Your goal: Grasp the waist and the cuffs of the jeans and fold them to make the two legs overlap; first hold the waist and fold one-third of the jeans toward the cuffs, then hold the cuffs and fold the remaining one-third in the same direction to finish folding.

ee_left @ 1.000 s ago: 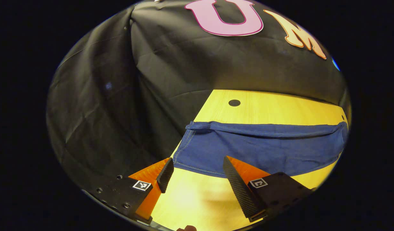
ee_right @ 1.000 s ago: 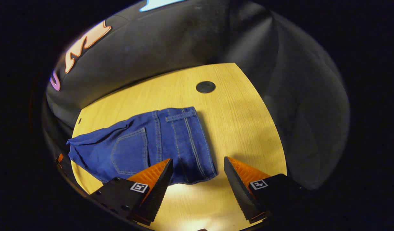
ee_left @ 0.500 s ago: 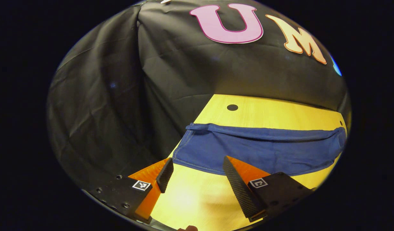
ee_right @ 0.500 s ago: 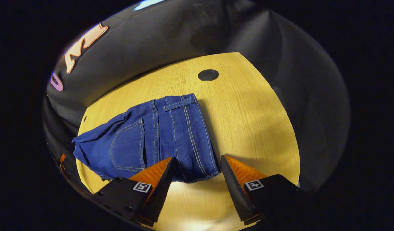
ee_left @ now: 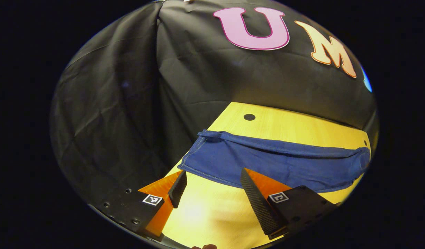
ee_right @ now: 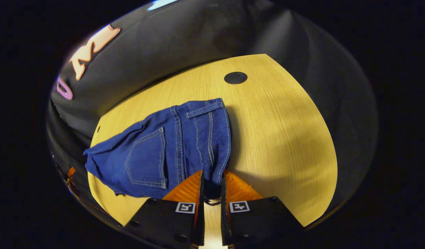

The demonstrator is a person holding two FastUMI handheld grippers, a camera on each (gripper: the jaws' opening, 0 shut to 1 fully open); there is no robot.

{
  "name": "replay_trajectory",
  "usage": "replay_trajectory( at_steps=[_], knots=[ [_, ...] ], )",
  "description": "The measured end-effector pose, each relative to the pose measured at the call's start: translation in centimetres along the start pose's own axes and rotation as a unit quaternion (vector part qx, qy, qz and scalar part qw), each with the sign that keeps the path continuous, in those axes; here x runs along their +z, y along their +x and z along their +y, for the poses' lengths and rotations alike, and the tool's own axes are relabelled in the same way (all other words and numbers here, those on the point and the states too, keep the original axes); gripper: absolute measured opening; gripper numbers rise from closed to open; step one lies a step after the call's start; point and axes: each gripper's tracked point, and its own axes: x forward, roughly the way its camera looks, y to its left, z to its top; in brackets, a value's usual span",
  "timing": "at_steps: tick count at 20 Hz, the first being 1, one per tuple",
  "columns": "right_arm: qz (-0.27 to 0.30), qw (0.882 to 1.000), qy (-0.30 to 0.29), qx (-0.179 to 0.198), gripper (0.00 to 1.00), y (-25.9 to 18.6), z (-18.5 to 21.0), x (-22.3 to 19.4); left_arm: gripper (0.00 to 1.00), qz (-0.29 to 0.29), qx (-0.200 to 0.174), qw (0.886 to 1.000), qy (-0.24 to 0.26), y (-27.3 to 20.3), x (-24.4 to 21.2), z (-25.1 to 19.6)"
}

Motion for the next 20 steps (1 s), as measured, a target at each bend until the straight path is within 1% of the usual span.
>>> replay_trajectory(
  at_steps=[2,3,4,8,11,14,16,20],
  knots=[
    [-0.016,1.0,0.016,-0.002,0.11,-0.2,-0.3,0.3,0.96,0.003,-0.001,1.0,0.001,0.0,-0.2,0.0],
    [-0.022,1.0,0.016,-0.006,0.1,0.1,-0.2,0.2,0.96,0.005,-0.001,1.0,0.001,0.0,-0.1,-0.1],
    [-0.028,0.999,0.013,-0.013,0.06,0.1,-0.2,0.4,0.96,0.006,-0.002,1.0,0.001,-0.1,-0.1,-0.1],
    [-0.047,0.997,-0.026,-0.052,0.03,-0.5,-0.2,0.7,0.96,0.006,-0.01,1.0,0.001,-0.2,0.0,-0.1],
    [-0.06,0.996,-0.017,-0.068,0.03,-1.3,-0.3,1.5,0.96,0.008,-0.017,1.0,0.006,-0.5,0.1,0.0],
    [-0.074,0.991,-0.021,-0.106,0.02,-3.1,-0.7,2.3,0.96,0.003,-0.026,1.0,0.009,-0.6,0.3,0.1],
    [-0.086,0.989,-0.019,-0.121,0.03,-4.5,0.1,2.7,0.96,0.003,-0.033,0.999,0.003,-0.5,0.4,0.0],
    [-0.144,0.984,-0.018,-0.106,0.02,-9.2,3.6,5.3,0.96,0.009,-0.053,0.998,-0.015,-0.5,0.3,-0.4]
  ],
)
